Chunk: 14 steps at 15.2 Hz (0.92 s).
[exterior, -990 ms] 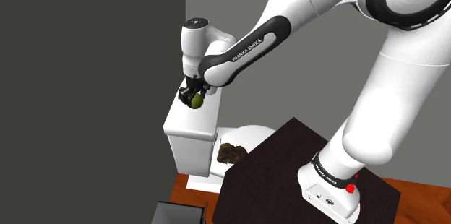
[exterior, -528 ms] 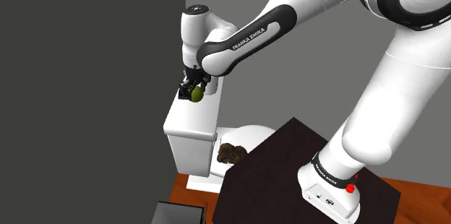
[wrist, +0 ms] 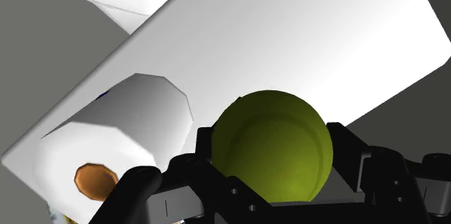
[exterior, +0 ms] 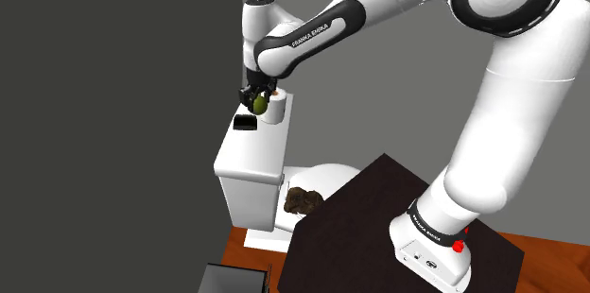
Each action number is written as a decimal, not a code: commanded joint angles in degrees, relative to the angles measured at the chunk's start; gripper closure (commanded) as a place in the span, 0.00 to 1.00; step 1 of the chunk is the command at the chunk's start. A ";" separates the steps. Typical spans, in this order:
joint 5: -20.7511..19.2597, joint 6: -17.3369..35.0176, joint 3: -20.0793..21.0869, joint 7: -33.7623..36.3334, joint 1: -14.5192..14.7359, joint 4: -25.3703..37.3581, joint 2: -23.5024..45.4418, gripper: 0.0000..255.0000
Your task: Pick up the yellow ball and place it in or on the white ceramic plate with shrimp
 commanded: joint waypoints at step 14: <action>-0.09 -12.01 -4.63 -15.80 -5.45 37.02 23.11 1.00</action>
